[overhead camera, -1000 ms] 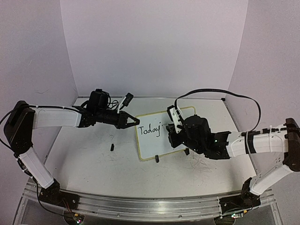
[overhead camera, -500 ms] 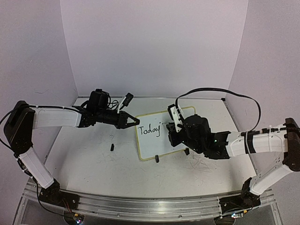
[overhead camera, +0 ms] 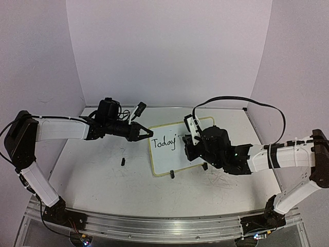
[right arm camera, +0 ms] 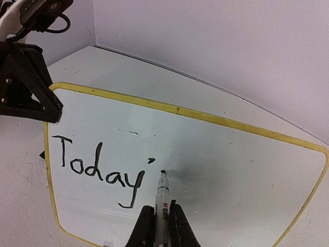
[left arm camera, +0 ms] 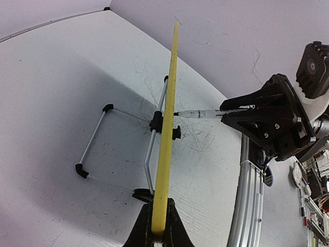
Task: Write a sentence on the whiteboard
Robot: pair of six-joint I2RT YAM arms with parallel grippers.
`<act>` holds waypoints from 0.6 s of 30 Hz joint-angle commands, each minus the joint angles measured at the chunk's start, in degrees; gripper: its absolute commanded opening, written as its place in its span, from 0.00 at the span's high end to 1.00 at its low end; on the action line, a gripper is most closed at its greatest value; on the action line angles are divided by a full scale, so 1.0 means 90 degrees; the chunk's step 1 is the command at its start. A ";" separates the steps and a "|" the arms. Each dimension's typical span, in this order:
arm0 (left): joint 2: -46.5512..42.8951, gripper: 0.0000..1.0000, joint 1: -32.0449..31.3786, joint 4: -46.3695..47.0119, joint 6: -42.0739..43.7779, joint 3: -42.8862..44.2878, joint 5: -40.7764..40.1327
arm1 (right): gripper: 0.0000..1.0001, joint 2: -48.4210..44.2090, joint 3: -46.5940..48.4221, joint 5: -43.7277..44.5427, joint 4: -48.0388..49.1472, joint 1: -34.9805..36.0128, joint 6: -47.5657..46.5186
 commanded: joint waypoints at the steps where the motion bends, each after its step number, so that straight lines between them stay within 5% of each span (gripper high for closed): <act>1: -0.0247 1.00 0.0040 0.0190 0.0205 0.0086 -0.0317 | 1.00 0.0104 0.0184 -0.0043 0.0176 -0.0022 0.0054; 18: -0.0254 1.00 0.0042 0.0190 0.0215 0.0087 -0.0311 | 1.00 0.0163 0.0133 -0.0307 0.0078 -0.0020 0.0170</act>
